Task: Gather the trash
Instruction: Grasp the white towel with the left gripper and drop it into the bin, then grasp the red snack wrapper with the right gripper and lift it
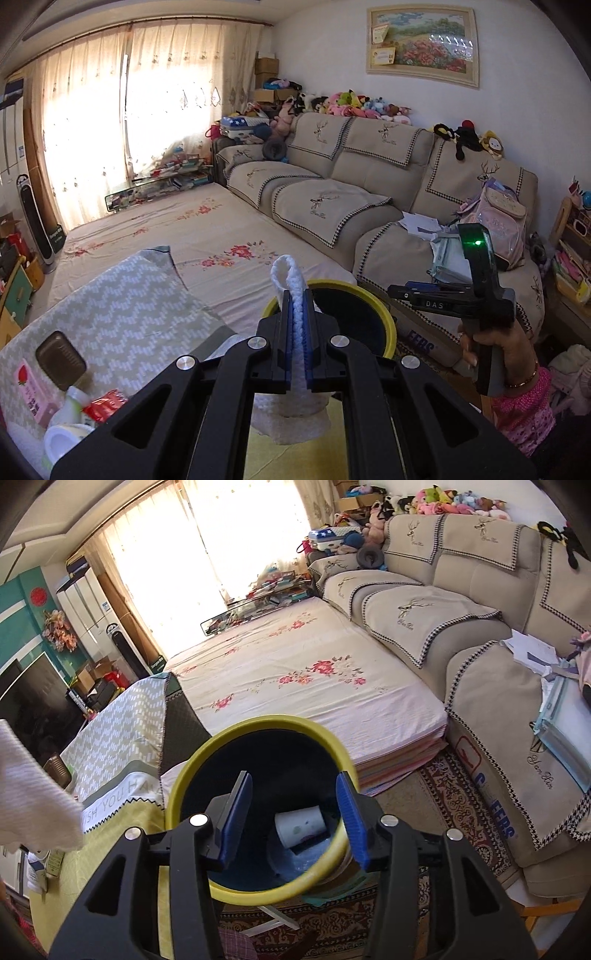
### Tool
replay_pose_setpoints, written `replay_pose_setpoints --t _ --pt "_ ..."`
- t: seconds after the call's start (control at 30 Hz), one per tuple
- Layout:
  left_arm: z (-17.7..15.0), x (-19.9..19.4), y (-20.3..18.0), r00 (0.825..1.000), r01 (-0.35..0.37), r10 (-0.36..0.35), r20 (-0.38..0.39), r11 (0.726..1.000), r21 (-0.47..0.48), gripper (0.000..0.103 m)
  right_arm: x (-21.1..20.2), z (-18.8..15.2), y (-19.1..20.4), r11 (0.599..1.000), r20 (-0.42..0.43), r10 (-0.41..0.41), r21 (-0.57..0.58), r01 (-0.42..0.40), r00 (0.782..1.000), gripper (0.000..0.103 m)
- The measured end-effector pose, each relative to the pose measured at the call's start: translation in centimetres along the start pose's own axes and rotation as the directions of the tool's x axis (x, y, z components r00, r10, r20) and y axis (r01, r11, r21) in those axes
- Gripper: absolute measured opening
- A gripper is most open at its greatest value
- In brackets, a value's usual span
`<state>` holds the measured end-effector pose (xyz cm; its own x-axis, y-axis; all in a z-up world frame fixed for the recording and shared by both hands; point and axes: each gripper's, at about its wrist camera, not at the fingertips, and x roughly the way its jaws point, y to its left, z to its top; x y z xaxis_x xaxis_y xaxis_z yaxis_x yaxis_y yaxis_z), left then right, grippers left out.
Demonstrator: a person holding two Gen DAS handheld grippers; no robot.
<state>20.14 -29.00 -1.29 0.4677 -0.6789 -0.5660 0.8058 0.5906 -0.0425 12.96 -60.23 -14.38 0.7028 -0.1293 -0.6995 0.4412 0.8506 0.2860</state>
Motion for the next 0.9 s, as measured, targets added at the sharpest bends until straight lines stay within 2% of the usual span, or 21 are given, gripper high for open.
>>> replay_pose_setpoints --t 0.17,0.3,0.37,0.4,0.43,0.47,0.57,0.63,0.77,0.9 --pt "0.9 6.2 -2.3 0.999 0.021 -0.019 -0.049 0.999 0.026 0.006 -0.7 -0.1 -3.0 0.998 0.013 -0.001 0.056 0.000 1.000 0.047" --pt "1.0 10.5 -3.1 0.995 0.024 -0.022 -0.093 0.999 0.022 0.009 -1.1 -0.2 -3.7 0.998 0.020 0.009 0.070 -0.010 1.000 0.050" --pt "0.6 12.4 -3.2 0.993 0.016 -0.014 -0.118 1.000 0.016 0.028 -1.2 -0.2 -3.8 0.997 0.025 0.015 0.071 -0.017 1.000 0.052" --pt "0.5 13.3 -3.2 0.991 0.005 -0.003 -0.137 1.000 0.016 0.052 -1.3 -0.2 -3.7 0.997 0.026 0.017 0.071 -0.019 1.000 0.052" --pt "0.2 13.6 -3.3 0.990 -0.008 0.009 -0.140 1.000 0.010 0.058 -1.3 -0.2 -3.7 0.997 0.027 0.020 0.071 -0.022 0.999 0.053" --pt "-0.1 13.8 -3.2 0.990 -0.014 0.014 -0.138 1.000 0.005 0.058 -1.4 -0.2 -3.6 0.997 0.028 0.023 0.070 -0.025 0.999 0.053" --pt "-0.4 12.7 -2.3 0.993 -0.019 0.015 -0.120 0.999 -0.029 0.058 -1.4 -0.3 -3.2 0.998 0.028 0.028 0.063 -0.030 0.999 0.053" --pt "-0.6 10.7 -1.4 0.996 -0.029 0.026 -0.082 0.999 -0.043 0.058 -1.3 -0.3 -2.9 0.998 0.025 0.030 0.059 -0.031 0.999 0.053" --pt "-0.7 5.3 -0.2 0.997 -0.076 0.077 0.012 0.995 -0.065 0.058 -0.7 -0.6 -1.7 0.998 0.003 0.046 0.036 -0.046 0.999 0.053" --pt "-1.6 -0.8 1.0 0.989 -0.115 0.124 0.075 0.987 -0.113 0.058 0.1 -1.1 0.9 0.996 -0.028 0.086 -0.011 -0.086 0.996 0.053"
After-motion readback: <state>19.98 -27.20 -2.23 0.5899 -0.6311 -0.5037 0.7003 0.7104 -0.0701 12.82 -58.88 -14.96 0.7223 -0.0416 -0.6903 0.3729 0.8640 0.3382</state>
